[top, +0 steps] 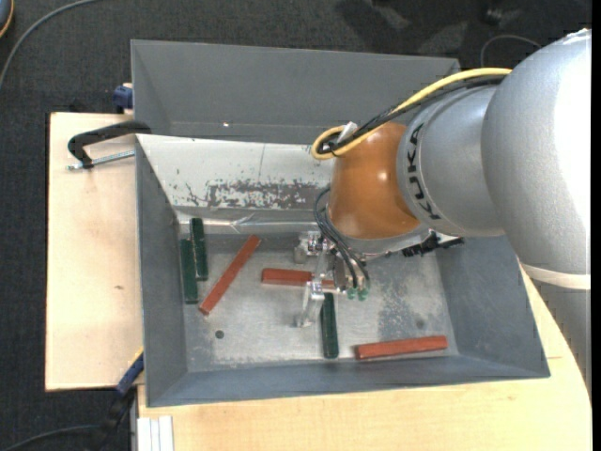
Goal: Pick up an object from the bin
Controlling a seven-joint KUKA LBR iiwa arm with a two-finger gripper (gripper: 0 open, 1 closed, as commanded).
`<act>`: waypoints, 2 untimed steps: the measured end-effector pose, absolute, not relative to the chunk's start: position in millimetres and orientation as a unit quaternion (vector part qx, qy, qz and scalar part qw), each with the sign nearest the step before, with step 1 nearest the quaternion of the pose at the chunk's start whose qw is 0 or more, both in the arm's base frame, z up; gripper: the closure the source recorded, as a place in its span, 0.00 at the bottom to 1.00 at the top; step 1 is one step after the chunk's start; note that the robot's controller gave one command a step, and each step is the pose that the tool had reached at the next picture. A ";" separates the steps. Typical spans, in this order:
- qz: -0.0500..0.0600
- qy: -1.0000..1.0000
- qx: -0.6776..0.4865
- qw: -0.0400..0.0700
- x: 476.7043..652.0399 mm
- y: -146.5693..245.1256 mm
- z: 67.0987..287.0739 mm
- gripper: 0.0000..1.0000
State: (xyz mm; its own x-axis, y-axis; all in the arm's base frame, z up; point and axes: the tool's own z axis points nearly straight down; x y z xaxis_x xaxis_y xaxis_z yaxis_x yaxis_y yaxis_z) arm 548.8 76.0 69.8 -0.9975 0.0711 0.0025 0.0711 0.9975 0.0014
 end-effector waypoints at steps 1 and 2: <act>-0.001 -0.999 -0.035 0.000 549.6 76.6 70.5 0.00; 0.000 -0.999 -0.035 -0.001 549.7 76.8 70.7 1.00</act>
Offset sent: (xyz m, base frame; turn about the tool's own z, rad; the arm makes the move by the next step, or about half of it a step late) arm 0.0000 0.0000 0.0000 0.0000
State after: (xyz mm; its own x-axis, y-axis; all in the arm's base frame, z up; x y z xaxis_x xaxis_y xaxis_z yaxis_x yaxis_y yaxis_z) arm 549.7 76.8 70.7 -0.9976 0.0697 -0.0012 0.0697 0.9976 0.0008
